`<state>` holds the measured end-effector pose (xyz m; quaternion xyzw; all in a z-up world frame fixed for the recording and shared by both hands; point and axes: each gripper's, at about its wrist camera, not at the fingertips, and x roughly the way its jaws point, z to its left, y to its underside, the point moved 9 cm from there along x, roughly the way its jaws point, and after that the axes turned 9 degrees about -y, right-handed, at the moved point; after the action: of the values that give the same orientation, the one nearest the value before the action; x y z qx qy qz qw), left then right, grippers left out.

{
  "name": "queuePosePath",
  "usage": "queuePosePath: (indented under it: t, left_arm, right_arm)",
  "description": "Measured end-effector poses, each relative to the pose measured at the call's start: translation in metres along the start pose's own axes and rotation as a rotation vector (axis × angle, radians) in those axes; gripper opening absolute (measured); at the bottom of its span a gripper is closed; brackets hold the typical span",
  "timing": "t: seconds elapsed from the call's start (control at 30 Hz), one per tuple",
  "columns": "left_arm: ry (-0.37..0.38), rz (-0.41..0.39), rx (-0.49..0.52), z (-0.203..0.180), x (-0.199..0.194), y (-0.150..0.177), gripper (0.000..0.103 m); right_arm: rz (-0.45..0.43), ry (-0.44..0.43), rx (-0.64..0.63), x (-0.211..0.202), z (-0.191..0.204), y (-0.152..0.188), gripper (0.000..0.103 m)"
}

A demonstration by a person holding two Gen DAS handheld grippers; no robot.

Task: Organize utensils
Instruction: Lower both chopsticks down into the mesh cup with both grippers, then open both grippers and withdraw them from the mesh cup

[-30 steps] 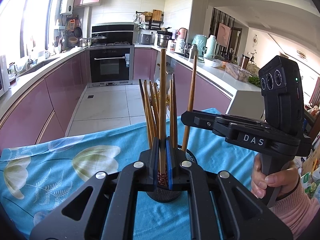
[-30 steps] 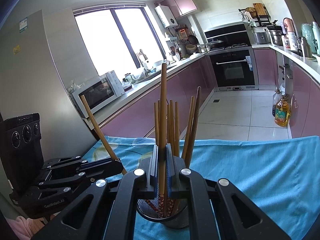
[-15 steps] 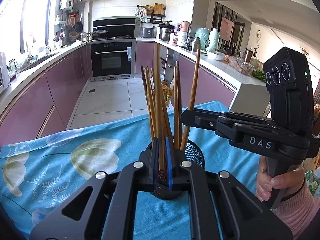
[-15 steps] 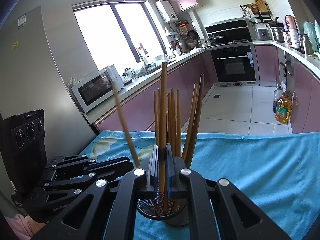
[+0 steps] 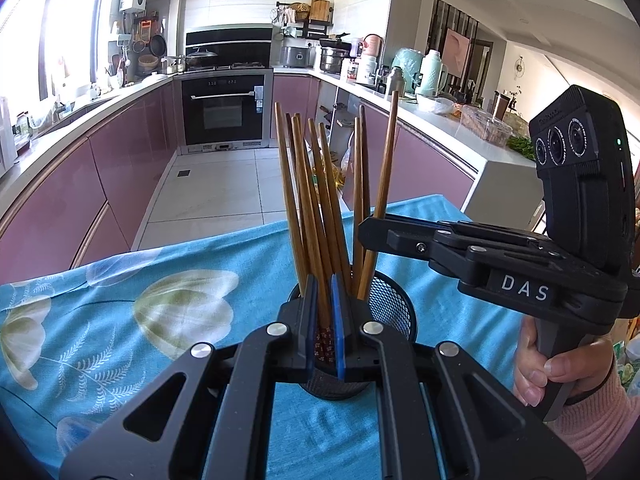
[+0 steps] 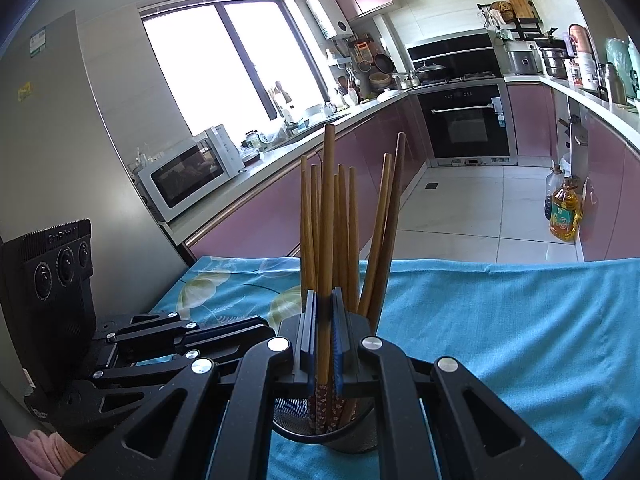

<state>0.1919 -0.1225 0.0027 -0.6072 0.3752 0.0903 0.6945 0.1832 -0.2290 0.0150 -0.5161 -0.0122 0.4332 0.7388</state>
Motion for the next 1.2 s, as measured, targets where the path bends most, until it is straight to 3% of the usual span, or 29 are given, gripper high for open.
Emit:
queuePosePath:
  t: [0.47,0.8,1.0,1.07,1.13,1.2]
  left_arm:
    - [0.011,0.003,-0.022,0.004,0.002,0.006,0.008]
    - [0.006,-0.011,-0.039,0.009,-0.005,0.015,0.021]
    - [-0.028,-0.041,-0.053,0.015,-0.015,0.021,0.042]
    - [-0.045,-0.049,-0.061,0.018,-0.020,0.023,0.060]
    - [-0.072,-0.071,-0.068,0.023,-0.026,0.025,0.068]
    - [-0.091,-0.082,-0.080,0.028,-0.031,0.028,0.083]
  right_arm:
    - [-0.008,0.019,0.000,0.001,-0.002,0.002,0.009]
    - [-0.008,0.034,-0.019,-0.005,0.003,0.011,0.026]
    - [-0.023,0.064,-0.042,-0.015,0.006,0.016,0.048]
    - [-0.033,0.079,-0.049,-0.019,0.007,0.018,0.056]
    - [-0.043,0.101,-0.058,-0.023,0.007,0.021,0.066]
    - [-0.050,0.120,-0.070,-0.026,0.008,0.025,0.076]
